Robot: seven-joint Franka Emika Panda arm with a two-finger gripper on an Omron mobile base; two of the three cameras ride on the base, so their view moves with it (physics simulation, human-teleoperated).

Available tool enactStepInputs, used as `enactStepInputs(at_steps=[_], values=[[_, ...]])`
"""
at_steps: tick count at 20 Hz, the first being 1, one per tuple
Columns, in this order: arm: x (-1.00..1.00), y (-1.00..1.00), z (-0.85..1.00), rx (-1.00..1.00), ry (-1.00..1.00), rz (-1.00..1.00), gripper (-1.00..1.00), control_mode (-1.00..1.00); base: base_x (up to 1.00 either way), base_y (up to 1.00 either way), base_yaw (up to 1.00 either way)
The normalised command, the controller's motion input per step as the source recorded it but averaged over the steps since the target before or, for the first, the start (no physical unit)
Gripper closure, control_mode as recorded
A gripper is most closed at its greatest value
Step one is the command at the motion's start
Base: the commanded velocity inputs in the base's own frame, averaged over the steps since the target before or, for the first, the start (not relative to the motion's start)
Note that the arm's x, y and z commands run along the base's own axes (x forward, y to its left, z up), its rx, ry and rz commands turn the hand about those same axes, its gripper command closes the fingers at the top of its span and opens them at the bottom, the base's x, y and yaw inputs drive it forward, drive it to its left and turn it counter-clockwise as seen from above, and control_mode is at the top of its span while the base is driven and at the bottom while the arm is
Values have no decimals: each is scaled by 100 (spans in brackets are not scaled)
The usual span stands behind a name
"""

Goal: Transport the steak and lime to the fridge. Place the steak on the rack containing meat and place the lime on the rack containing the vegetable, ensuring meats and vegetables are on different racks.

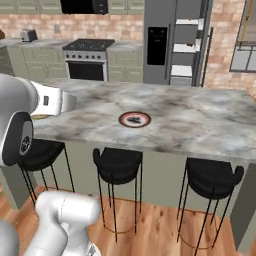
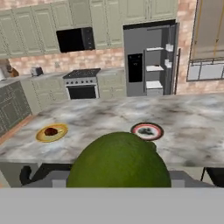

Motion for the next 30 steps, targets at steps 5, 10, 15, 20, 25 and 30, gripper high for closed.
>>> enactStepInputs(at_steps=[5, 10, 15, 20, 25, 30], values=[[0, 0, 0, 0, 0, 0, 100, 100, -48, 100, 0], [0, 0, 0, 0, 0, 0, 100, 100, -6, 100, 0], [0, 0, 0, 0, 0, 0, 100, 100, 5, 100, 0], [0, 0, 0, 0, 0, 0, 100, 100, 12, 100, 0], [0, 0, 0, 0, 0, 0, 100, 100, 25, 100, -1], [0, 0, 0, 0, 0, 0, 100, 100, 37, 100, -9]])
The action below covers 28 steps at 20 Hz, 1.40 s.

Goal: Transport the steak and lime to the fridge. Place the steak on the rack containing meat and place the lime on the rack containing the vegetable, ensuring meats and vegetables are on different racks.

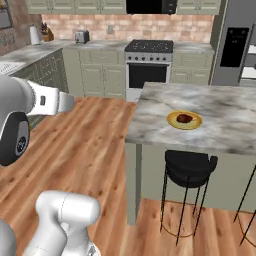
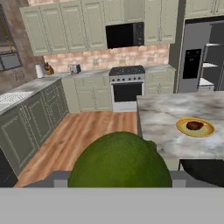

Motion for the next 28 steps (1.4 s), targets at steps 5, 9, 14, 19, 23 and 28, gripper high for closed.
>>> enactStepInputs(at_steps=[5, 9, 14, 19, 23, 28], values=[[0, 0, 0, 0, 0, 0, 100, 100, 80, 98, -13], [0, 0, 0, 0, 0, 0, 100, 100, 100, 87, -18], [0, 0, 0, 0, 0, 0, 100, 100, 100, 90, -22], [0, 0, 0, 0, 0, 0, 100, 100, 100, 47, -21], [0, 0, 0, 0, 0, 0, 100, 100, 100, 11, -14], [0, 0, 0, 0, 0, 0, 100, 100, 100, 9, -12]])
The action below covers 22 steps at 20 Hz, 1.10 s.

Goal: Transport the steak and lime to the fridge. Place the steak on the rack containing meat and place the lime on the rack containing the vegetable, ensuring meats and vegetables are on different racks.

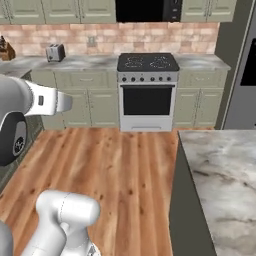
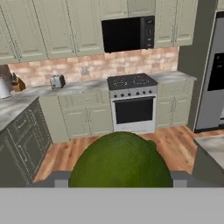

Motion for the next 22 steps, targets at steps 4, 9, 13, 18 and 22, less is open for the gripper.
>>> enactStepInputs(at_steps=[4, 9, 13, 18, 22], values=[[0, 0, 0, 0, 0, 0, 100, 100, 100, 6, -10], [0, 0, 0, 0, 0, 0, 100, 100, 100, 0, -9], [0, 0, 0, 0, 0, 0, 100, 100, 100, 0, -7], [0, 0, 0, 0, 0, 0, 100, 100, 100, 0, -6], [0, 0, 0, 0, 0, 0, 100, 100, 100, 0, -4]])
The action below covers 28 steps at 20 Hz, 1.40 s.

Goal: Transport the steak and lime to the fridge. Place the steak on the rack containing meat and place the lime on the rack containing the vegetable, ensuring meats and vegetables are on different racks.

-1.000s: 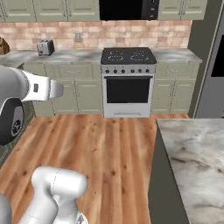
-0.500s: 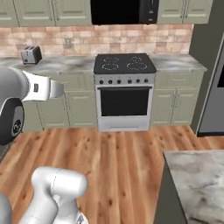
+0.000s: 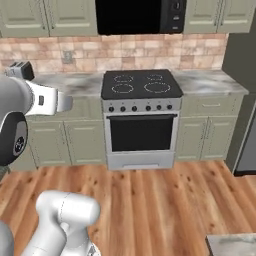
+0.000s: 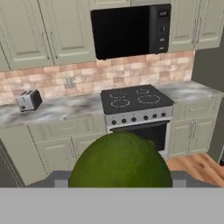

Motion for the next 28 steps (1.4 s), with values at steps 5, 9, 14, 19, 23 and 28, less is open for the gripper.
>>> enactStepInputs(at_steps=[5, 9, 14, 19, 23, 28], values=[[0, 0, 0, 0, 0, 0, 100, 100, 100, 0, -2], [0, 0, 0, 0, 0, 0, 100, 100, 100, -4, -2], [0, 0, 0, 0, 0, 0, 100, 100, 100, -55, 1], [0, 0, 0, 0, 0, 0, 100, 100, 100, -100, 8], [0, 0, 0, 0, 0, 0, 100, 100, 92, -100, 13], [0, 0, 0, 0, 0, 0, 100, 100, 31, -100, 12]])
